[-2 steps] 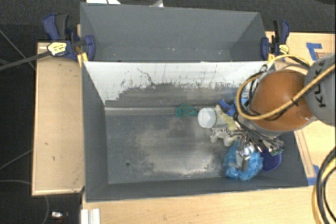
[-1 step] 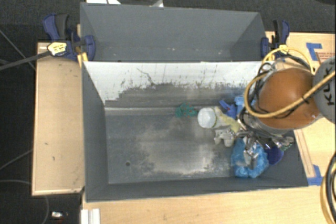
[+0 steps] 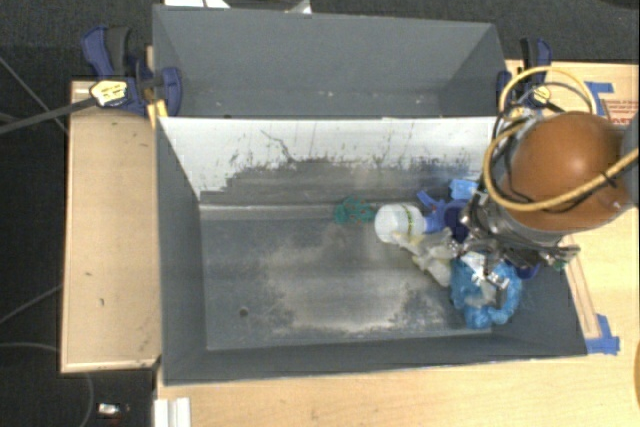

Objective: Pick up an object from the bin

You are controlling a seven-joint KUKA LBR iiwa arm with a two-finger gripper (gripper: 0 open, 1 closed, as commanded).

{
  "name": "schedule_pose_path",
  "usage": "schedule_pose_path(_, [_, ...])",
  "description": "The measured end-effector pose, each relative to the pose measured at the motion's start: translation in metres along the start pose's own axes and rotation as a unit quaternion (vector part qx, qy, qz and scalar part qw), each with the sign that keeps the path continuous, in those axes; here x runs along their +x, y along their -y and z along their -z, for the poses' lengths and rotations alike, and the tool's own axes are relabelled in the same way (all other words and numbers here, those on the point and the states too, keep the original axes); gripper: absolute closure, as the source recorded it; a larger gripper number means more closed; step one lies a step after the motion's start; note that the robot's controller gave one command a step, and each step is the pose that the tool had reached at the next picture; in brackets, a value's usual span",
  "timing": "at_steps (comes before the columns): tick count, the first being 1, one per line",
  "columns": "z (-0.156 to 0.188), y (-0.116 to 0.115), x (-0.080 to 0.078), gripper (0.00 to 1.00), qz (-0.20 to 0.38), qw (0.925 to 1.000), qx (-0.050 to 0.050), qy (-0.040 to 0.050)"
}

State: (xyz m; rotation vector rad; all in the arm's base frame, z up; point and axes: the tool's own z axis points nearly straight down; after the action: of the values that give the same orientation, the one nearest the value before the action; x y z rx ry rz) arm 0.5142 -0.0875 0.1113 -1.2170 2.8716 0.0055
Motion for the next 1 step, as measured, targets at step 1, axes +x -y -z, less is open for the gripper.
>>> schedule_pose_path(1, [-0.0015,0.0023,0.008,0.0,-0.077,0.9971,0.0,0.0003])
